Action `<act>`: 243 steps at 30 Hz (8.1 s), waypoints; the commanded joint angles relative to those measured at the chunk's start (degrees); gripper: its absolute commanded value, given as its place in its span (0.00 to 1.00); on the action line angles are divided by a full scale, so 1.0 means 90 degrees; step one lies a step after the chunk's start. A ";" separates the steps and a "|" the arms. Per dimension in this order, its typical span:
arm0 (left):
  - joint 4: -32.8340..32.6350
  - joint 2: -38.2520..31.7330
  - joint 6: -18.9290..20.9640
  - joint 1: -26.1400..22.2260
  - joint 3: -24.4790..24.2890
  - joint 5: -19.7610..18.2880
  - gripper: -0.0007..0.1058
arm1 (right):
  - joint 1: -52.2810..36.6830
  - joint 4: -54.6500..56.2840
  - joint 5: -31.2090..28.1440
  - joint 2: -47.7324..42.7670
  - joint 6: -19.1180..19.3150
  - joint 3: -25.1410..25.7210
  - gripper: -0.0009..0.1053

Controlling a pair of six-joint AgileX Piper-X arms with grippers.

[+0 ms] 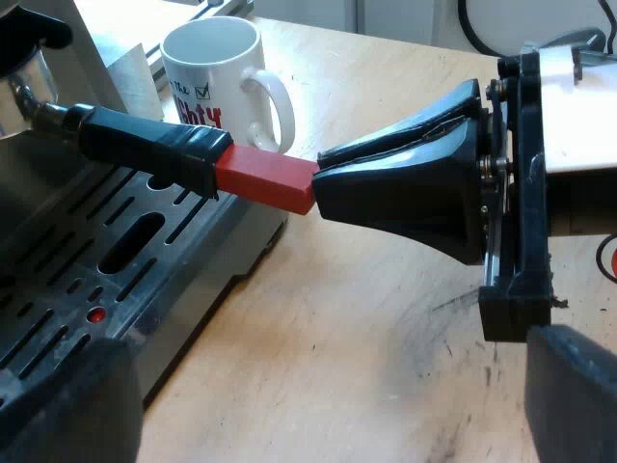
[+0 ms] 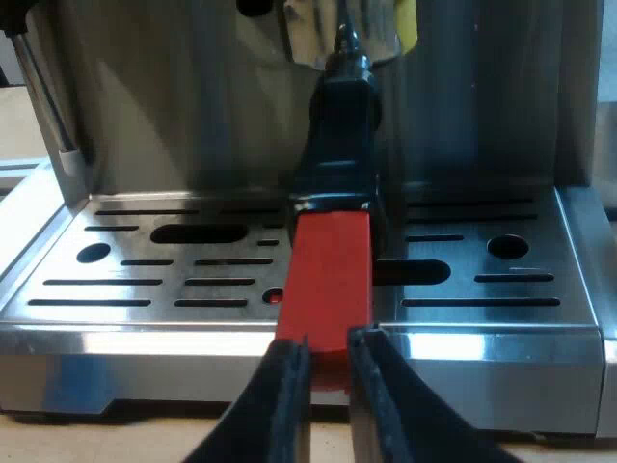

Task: Grind coffee beans and then tamp

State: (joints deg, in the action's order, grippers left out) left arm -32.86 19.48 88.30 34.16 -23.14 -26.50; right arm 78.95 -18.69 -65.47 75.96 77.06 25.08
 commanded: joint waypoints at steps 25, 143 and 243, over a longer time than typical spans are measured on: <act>0.0064 0.0006 0.0019 0.0020 -0.0001 -0.0136 0.77 | -0.0286 -0.0852 -0.0130 0.0001 0.0893 0.0035 0.15; -0.0648 -0.0827 0.0019 0.0020 -0.0001 -0.0181 0.72 | -0.1514 0.3060 0.2969 0.0126 -0.0581 0.1561 0.57; -0.0648 -0.0827 0.0019 0.0020 -0.0001 -0.0181 0.72 | -0.0494 0.3492 0.1578 0.0146 -0.1160 0.1823 0.01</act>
State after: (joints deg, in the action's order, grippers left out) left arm -39.20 12.46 88.30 34.16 -23.14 -27.79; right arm 73.48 16.10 -53.31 78.20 63.69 40.33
